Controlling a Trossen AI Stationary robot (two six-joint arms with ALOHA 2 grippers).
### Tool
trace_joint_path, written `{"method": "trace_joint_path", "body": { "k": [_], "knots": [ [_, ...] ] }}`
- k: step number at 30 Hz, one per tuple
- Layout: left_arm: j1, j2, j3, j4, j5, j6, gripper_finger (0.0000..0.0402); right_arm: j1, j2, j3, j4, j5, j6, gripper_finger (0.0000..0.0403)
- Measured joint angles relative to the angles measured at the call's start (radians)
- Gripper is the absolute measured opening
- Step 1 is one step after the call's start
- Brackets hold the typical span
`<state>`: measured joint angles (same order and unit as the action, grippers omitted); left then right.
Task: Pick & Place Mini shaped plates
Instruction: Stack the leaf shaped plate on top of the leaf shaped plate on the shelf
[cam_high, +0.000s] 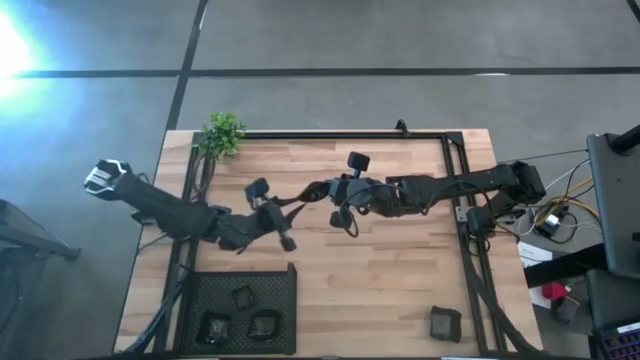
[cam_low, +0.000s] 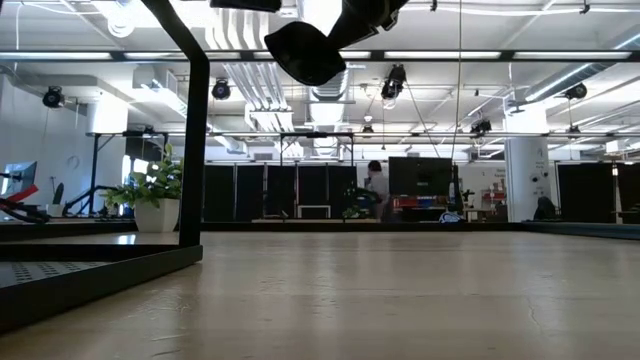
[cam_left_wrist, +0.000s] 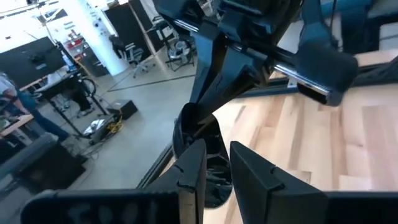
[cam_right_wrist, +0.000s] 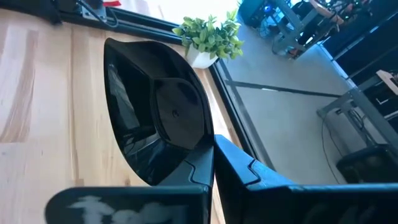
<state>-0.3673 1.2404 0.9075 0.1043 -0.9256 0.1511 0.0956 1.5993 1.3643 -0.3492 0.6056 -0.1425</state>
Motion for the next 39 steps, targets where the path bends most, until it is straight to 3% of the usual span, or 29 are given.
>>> {"method": "trace_joint_path", "body": {
  "k": [10, 34, 39],
  "knots": [
    [0.022, 0.103, 0.074, 0.000, -0.153, 0.038, 0.0069, 0.000, -0.001, 0.000, 0.003, 0.000, -0.022, 0.0008],
    [0.052, 0.108, 0.053, -0.050, -0.150, -0.058, 0.0069, 0.000, -0.001, 0.000, 0.045, -0.001, -0.049, 0.0008],
    [0.054, 0.107, 0.054, -0.049, -0.150, -0.068, 0.0049, 0.000, -0.001, 0.000, 0.047, -0.001, -0.049, 0.0008]
  ]
}}
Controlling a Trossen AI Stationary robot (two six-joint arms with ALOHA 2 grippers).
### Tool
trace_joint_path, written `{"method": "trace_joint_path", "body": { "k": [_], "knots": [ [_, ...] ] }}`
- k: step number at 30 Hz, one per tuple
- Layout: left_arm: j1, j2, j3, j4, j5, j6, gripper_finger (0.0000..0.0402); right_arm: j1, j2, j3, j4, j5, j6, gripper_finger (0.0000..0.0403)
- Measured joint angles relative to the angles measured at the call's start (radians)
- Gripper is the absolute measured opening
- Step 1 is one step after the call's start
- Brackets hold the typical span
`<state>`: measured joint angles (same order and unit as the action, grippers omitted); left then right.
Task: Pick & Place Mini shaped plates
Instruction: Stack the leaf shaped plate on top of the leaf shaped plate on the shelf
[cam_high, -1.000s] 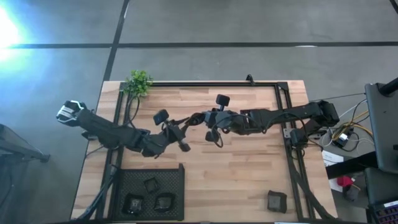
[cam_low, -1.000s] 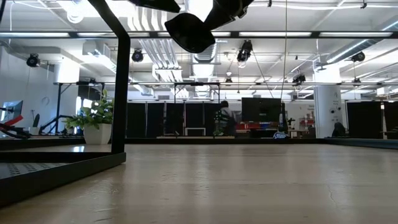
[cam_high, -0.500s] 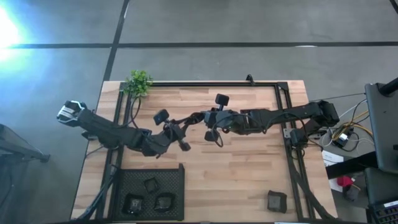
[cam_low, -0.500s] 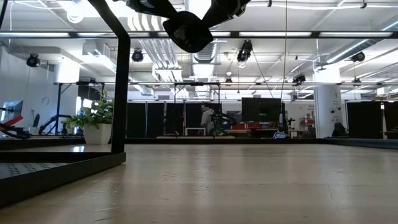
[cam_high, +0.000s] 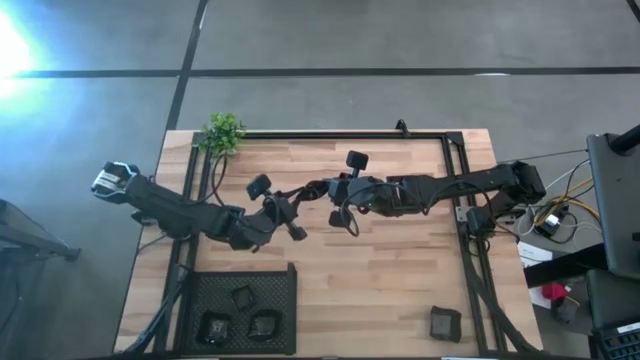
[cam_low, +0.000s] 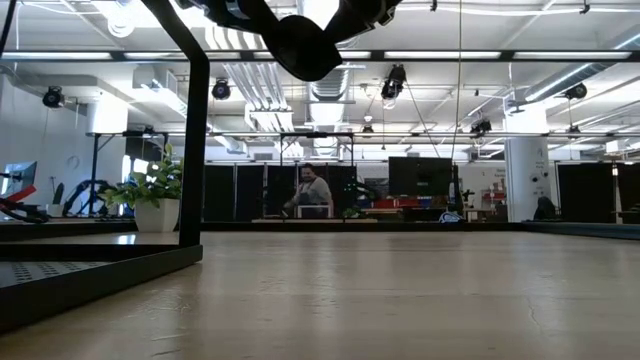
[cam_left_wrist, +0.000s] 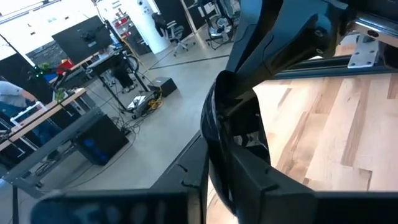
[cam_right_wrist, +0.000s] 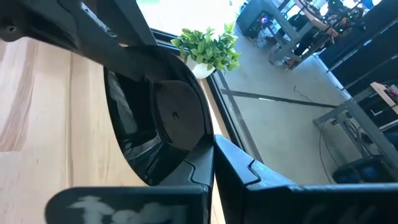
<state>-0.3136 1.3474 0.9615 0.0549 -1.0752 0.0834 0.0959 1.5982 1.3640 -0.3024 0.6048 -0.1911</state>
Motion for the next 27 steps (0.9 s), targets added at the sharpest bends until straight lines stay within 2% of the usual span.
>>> {"method": "trace_joint_path", "body": {
  "k": [5, 27],
  "knots": [
    [0.006, -0.001, 0.000, -0.011, -0.008, -0.008, 0.0006, 0.000, 0.000, 0.000, -0.001, 0.000, 0.000, 0.0008],
    [0.017, -0.002, 0.000, -0.012, -0.001, -0.044, 0.0000, 0.000, -0.001, 0.000, 0.002, 0.000, 0.023, 0.0008]
  ]
}}
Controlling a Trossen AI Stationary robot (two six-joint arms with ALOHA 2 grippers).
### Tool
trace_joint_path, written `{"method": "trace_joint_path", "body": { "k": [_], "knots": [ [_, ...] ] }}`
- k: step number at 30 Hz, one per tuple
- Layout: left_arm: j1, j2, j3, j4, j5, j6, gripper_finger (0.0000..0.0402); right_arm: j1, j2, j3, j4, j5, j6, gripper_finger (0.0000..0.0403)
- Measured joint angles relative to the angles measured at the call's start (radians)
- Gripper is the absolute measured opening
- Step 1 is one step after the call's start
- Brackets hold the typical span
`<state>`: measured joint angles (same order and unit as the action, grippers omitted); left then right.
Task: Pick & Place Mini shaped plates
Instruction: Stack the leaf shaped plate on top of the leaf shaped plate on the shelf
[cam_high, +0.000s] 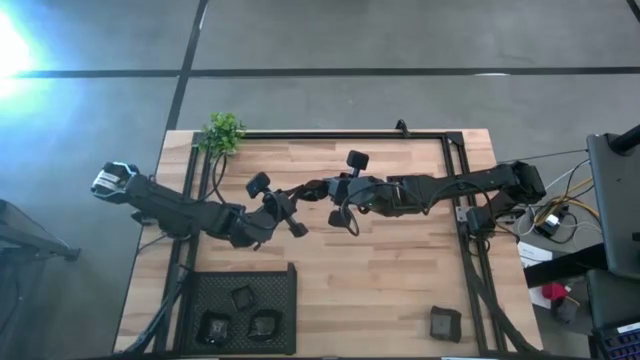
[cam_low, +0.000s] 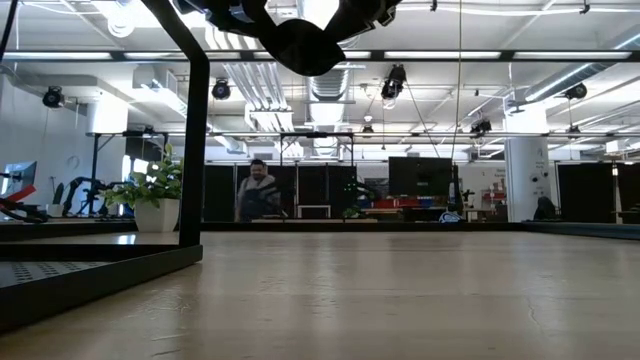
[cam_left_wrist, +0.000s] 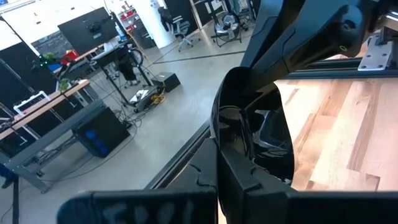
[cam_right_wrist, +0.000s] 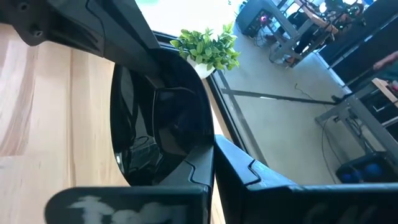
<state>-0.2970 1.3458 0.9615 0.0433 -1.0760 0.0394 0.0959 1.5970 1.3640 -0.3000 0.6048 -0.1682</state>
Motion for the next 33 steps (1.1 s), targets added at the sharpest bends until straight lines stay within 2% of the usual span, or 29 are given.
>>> {"method": "trace_joint_path", "body": {
  "k": [11, 25, 33],
  "knots": [
    [0.001, 0.000, 0.000, 0.001, 0.009, -0.009, 0.0000, 0.000, 0.000, 0.000, 0.003, -0.007, -0.006, 0.0019],
    [0.001, -0.001, 0.000, -0.002, 0.003, -0.010, 0.0000, 0.011, -0.001, 0.000, 0.000, -0.002, -0.031, 0.0130],
    [0.001, -0.001, 0.003, -0.036, 0.002, -0.052, 0.0000, 0.053, -0.007, 0.000, 0.001, -0.002, -0.073, 0.0157]
  ]
}}
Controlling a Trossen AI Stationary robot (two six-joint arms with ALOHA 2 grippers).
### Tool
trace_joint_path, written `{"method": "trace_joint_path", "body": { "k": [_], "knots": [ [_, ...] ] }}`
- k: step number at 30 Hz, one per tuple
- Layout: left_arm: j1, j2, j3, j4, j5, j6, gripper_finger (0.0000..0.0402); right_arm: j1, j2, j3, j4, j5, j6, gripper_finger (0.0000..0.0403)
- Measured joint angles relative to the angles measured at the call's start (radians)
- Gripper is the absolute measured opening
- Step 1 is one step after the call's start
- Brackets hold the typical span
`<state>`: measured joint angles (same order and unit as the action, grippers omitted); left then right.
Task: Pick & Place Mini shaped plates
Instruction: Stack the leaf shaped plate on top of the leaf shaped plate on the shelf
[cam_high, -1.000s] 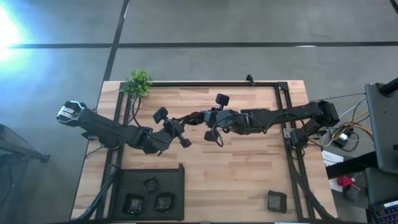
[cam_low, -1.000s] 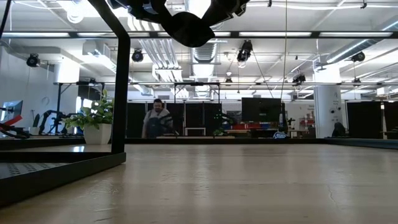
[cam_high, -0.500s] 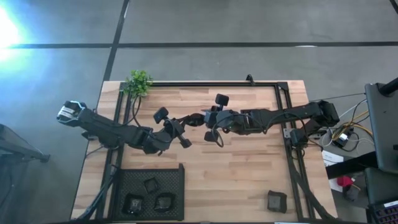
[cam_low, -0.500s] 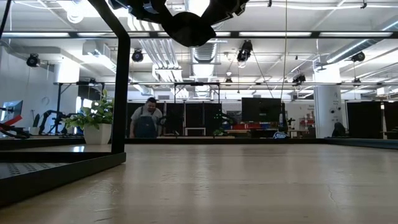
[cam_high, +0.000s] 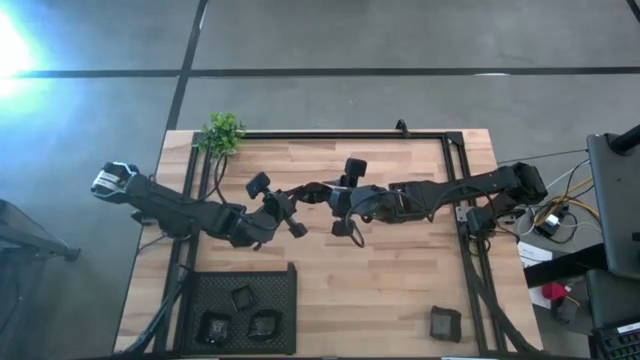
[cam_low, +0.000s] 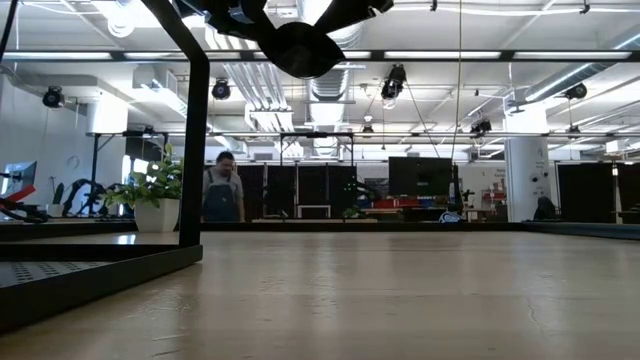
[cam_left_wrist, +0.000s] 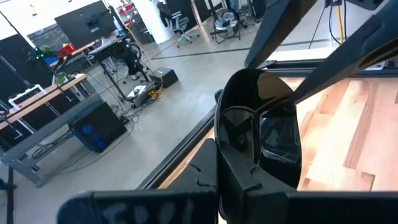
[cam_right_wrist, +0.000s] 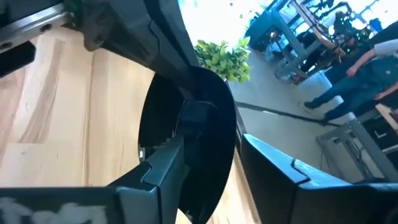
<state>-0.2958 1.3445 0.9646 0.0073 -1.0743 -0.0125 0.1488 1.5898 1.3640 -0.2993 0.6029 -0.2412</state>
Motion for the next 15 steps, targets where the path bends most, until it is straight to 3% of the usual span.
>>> {"method": "trace_joint_path", "body": {
  "k": [10, 15],
  "knots": [
    [0.000, -0.015, 0.016, -0.119, 0.026, -0.075, 0.0000, 0.032, -0.007, 0.085, -0.013, 0.003, -0.025, 0.0162],
    [-0.003, -0.057, 0.016, -0.215, 0.092, -0.164, 0.0000, 0.058, -0.011, 0.124, -0.019, 0.002, -0.024, 0.0162]
  ]
}}
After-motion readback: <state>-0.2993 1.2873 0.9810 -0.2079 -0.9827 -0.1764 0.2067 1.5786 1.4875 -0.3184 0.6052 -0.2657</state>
